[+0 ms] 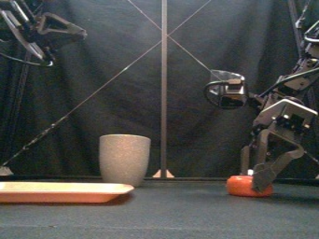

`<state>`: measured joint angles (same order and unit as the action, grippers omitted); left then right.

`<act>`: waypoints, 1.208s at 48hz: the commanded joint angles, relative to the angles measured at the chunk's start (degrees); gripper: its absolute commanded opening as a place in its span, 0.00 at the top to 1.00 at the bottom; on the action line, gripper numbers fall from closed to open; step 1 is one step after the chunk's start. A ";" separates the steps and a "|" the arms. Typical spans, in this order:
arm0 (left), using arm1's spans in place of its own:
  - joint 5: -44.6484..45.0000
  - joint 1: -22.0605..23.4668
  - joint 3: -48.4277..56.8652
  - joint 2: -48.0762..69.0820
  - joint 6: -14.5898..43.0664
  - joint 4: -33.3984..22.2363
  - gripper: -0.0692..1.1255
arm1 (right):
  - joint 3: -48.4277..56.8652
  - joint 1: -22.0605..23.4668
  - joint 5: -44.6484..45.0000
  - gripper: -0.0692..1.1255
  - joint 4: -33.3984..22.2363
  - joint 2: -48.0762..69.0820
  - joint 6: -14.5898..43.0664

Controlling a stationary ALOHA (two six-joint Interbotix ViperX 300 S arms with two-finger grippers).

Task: Pick the donut then place it on the pink plate
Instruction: Place donut on the pink plate

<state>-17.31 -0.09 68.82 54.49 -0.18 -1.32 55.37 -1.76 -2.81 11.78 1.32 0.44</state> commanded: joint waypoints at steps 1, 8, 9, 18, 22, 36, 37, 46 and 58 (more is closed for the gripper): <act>-0.53 -0.09 -0.97 -0.26 -0.09 -0.18 0.94 | -0.88 -0.09 -0.18 0.26 0.00 0.44 0.09; -0.44 -0.09 -0.88 -0.26 -0.09 -0.26 0.94 | -2.37 -0.70 -0.18 0.32 -0.18 0.44 0.09; -0.53 -0.09 -0.79 -0.26 -0.09 -0.18 0.94 | -2.90 -0.88 -0.26 0.32 -0.18 0.35 0.09; -0.44 -0.09 -0.79 -0.35 0.00 -0.18 0.94 | -10.72 -1.05 -1.67 0.32 -2.72 0.09 -0.35; -0.44 -0.18 -0.70 -0.26 0.00 -0.18 0.94 | -15.12 -1.05 -3.96 0.32 -4.92 -1.23 -0.26; -0.44 -0.44 -0.26 -0.35 0.00 -0.18 0.94 | -32.17 -1.05 -10.11 0.32 -9.14 -14.50 0.00; -0.44 -0.44 -0.26 -0.26 0.00 -0.18 0.94 | -33.40 -1.05 -10.11 0.32 -9.14 -15.73 0.00; -0.44 -0.44 -0.26 -0.26 0.00 -0.18 0.94 | -43.51 -1.67 -9.49 0.32 -7.82 -24.87 0.18; -0.44 -0.35 0.18 -0.26 0.00 -0.26 0.94 | -48.43 -1.93 -4.04 0.32 -5.27 -27.95 0.18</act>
<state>-17.31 -0.44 69.70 54.40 -0.18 -1.49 8.96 -3.78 -8.00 5.89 -27.95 0.70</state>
